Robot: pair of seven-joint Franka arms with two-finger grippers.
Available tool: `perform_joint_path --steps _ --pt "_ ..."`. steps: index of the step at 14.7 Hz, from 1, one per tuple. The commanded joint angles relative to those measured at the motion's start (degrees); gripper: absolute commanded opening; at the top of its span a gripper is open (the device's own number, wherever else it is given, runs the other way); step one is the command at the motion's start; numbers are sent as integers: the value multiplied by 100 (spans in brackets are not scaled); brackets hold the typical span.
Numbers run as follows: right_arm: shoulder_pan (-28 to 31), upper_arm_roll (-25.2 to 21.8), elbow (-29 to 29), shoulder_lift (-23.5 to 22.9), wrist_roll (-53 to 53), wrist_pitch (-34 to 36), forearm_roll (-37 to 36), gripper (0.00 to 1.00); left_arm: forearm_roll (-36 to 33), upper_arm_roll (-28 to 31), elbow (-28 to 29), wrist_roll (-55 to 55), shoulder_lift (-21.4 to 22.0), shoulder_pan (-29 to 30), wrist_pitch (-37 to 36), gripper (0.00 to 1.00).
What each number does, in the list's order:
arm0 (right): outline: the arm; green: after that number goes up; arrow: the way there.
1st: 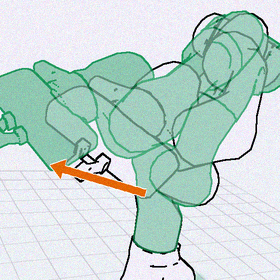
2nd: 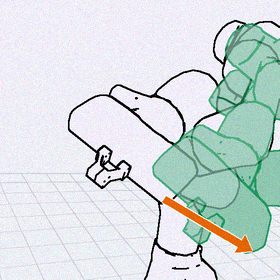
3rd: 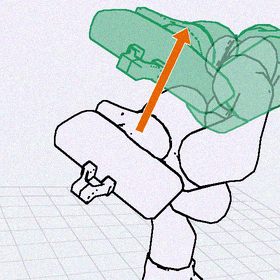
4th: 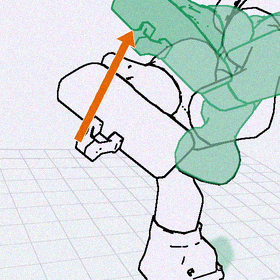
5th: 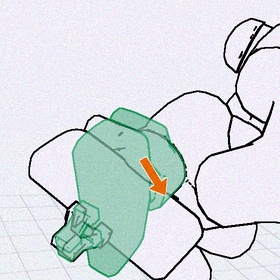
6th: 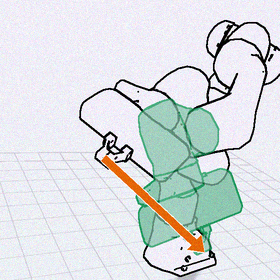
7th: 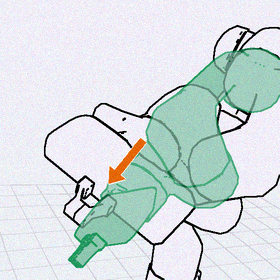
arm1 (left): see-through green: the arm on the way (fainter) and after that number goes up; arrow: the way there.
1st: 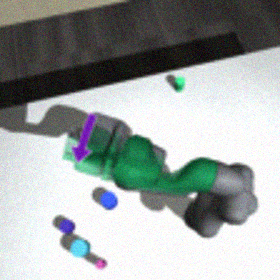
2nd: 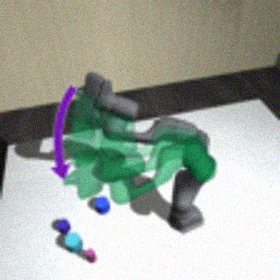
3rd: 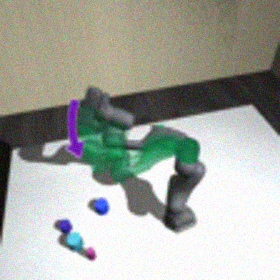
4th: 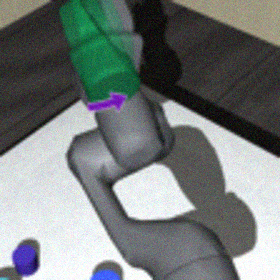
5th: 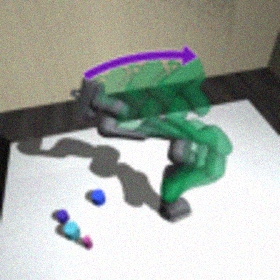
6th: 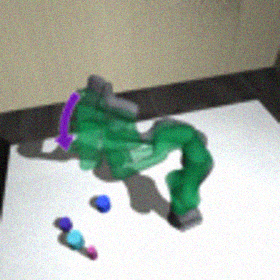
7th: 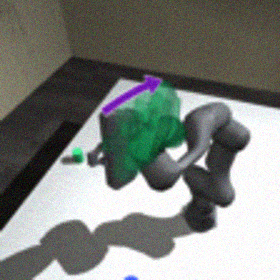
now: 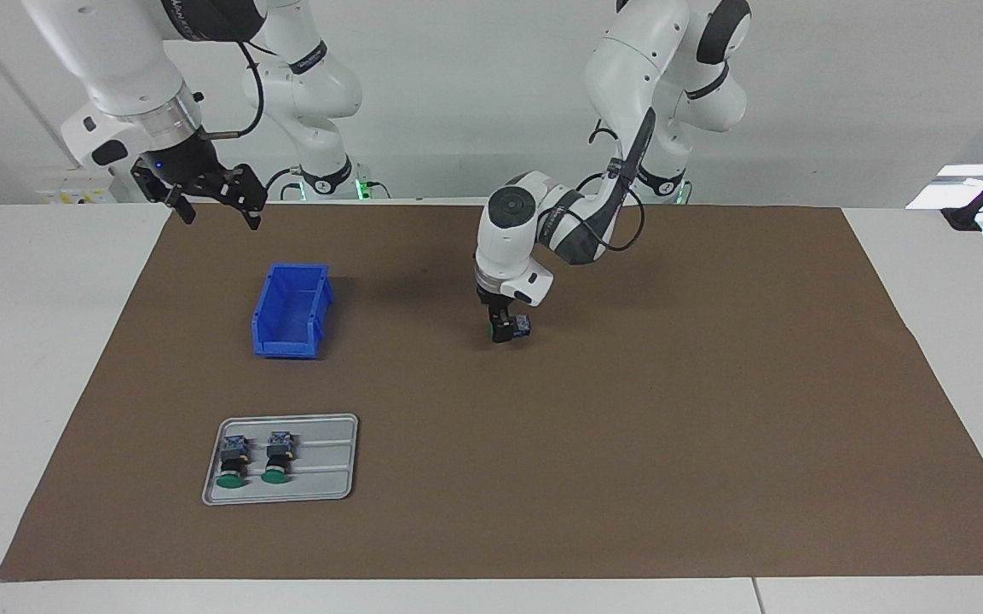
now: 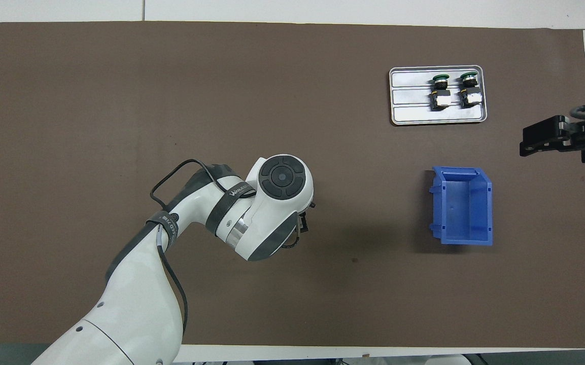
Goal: Place and press button with both arms
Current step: 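Grasp the green item with the left gripper and lift it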
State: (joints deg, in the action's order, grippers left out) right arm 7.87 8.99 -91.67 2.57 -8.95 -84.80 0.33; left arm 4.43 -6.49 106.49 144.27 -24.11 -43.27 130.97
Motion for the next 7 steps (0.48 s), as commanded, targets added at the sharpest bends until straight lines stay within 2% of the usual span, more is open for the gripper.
perform_joint_path --steps 1,3,5,7 --pt "83 59 -96 59 130 16 -33 100 -12 95 214 84 82 -103 253 70" --pt "92 59 -96 77 130 16 -33 100 -12 95 232 84 82 -94 254 53" --pt "92 59 -97 77 130 16 -33 100 -12 95 258 84 91 -68 254 28" --pt "92 59 -96 77 130 16 -33 100 -12 104 215 84 82 -24 210 13"
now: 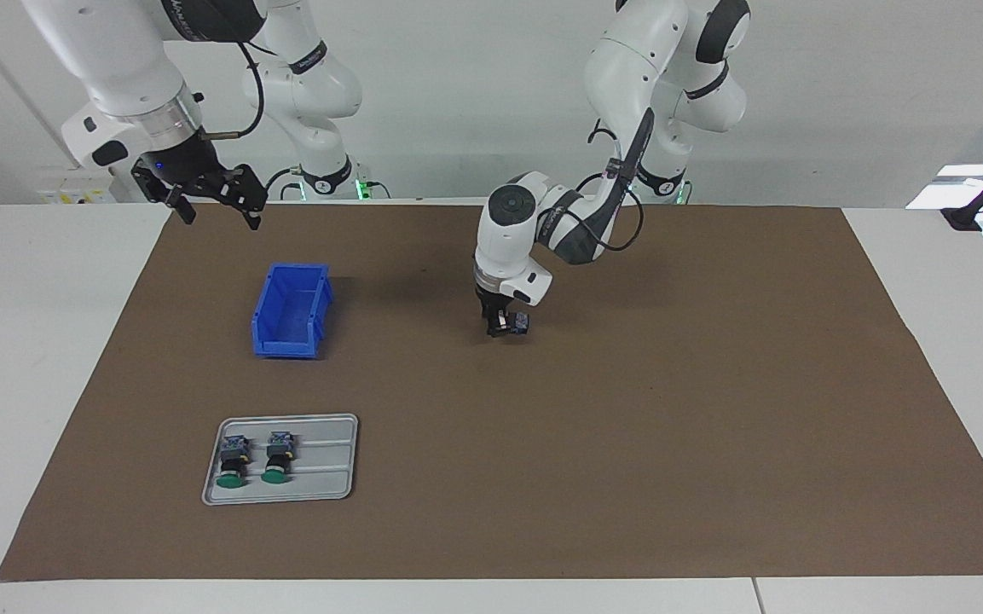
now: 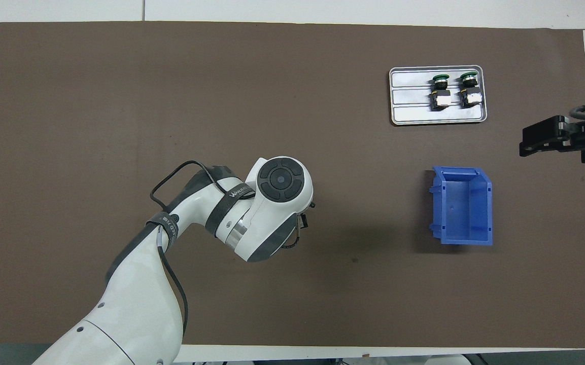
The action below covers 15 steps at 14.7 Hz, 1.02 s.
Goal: Place and press button with both arms
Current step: 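Grasp the green item with the left gripper and lift it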
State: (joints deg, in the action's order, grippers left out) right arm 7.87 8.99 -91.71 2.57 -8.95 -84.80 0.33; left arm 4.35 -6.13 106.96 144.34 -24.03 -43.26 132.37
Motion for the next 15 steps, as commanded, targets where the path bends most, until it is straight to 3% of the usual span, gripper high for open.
perform_joint_path --steps 1,3,8,11,15 --pt "92 59 -101 77 130 16 -33 100 -5 77 150 77 74 -16 44 8" --pt "92 59 -101 77 130 16 -33 100 -13 86 106 51 74 11 35 0" --pt "92 59 -101 77 130 16 -33 100 48 77 -307 -2 82 186 -53 0" --pt "92 59 -101 77 130 16 -33 100 100 68 -281 -19 407 327 -36 0" --pt "92 59 -101 85 130 16 -33 100 784 51 -298 -413 715 599 -1 0"
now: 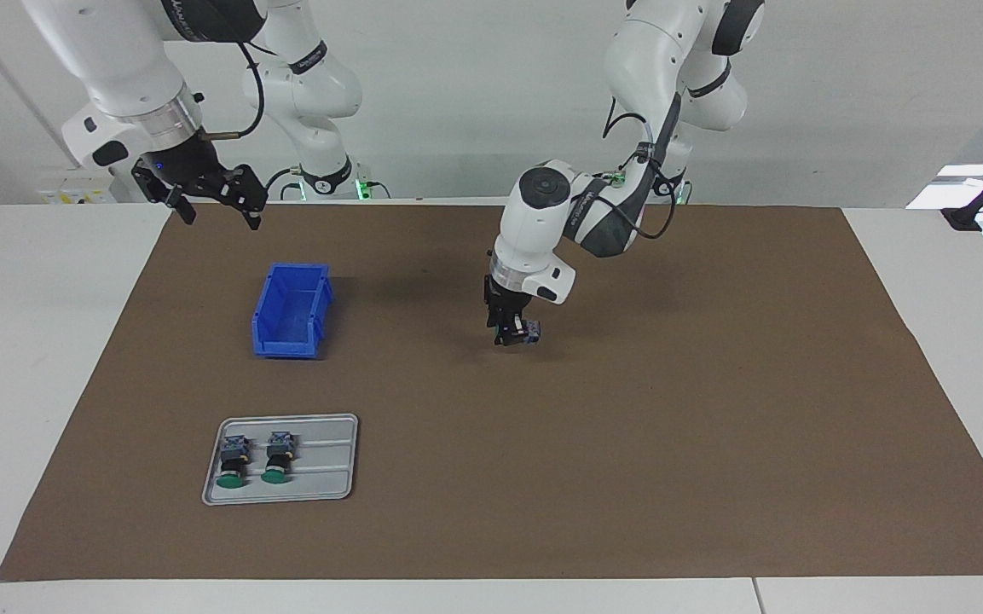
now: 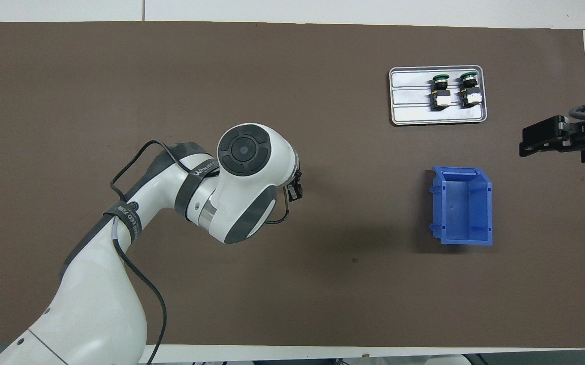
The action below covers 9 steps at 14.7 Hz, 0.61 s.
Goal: Place and press button with both arms
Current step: 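Grasp the green item with the left gripper and lift it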
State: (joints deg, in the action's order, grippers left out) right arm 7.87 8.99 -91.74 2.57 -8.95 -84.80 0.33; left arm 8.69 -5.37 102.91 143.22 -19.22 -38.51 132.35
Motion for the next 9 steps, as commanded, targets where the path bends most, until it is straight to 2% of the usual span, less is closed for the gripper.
perform_joint_path --steps 1,6,9 --pt "92 59 -98 77 130 16 -33 100 675 -26 107 -660 270 168 1 0" --pt "92 59 -98 77 130 16 -33 100 2784 -8 133 -2681 270 361 475 0" --pt "92 59 -98 85 130 16 -33 100 3452 -26 255 -3597 279 492 643 0"
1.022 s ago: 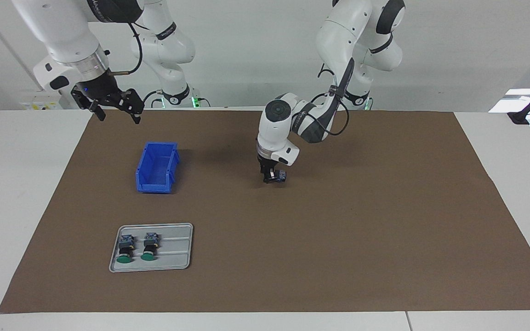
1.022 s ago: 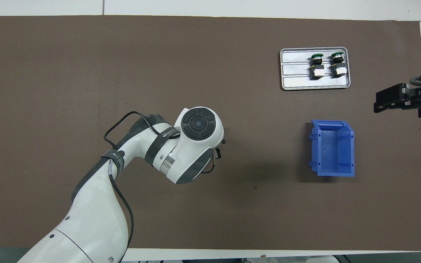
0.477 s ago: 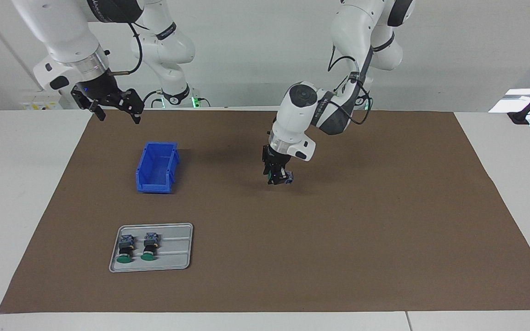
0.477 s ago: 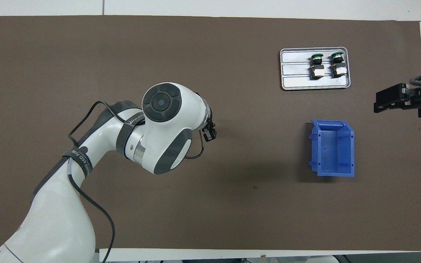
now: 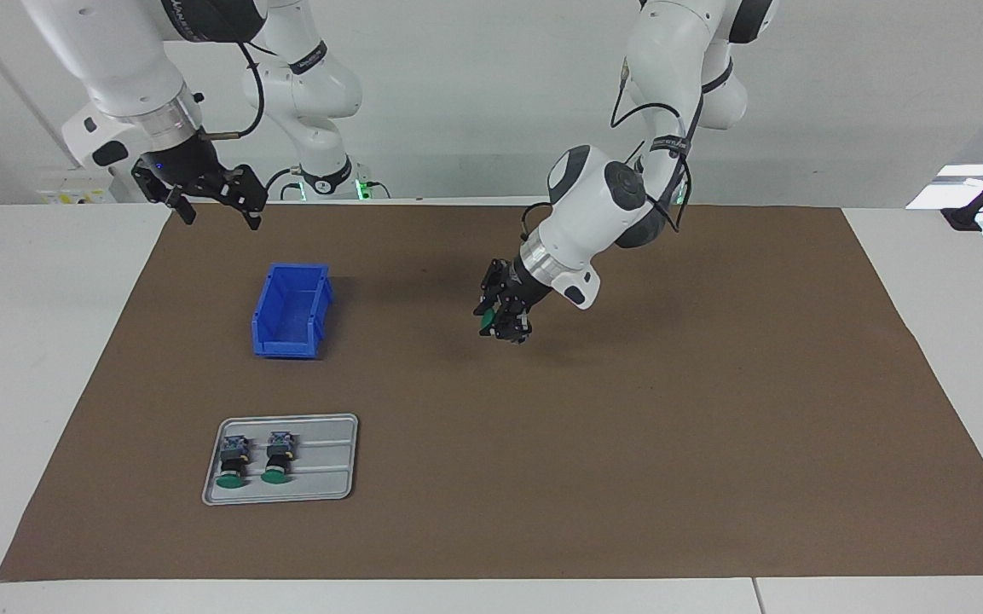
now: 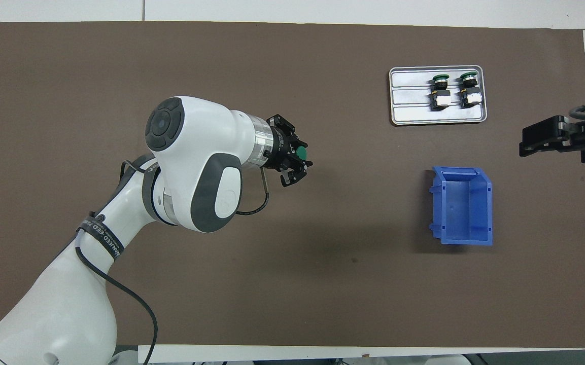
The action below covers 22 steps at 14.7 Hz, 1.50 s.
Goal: Place and press button with both arms
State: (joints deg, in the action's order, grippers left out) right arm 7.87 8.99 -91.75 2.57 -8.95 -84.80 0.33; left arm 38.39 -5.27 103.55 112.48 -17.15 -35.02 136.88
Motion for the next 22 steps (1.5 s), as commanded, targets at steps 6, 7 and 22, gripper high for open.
perform_joint_path --steps 6,7,22 --pt "92 59 -98 77 130 16 -33 100 3275 -27 1034 -2688 405 637 190 0" --pt "92 59 -98 77 130 16 -33 100 3742 -27 1140 -3401 396 672 129 0" --pt "92 59 -98 85 130 16 -33 100 5592 -27 1308 -4946 106 681 -364 0"
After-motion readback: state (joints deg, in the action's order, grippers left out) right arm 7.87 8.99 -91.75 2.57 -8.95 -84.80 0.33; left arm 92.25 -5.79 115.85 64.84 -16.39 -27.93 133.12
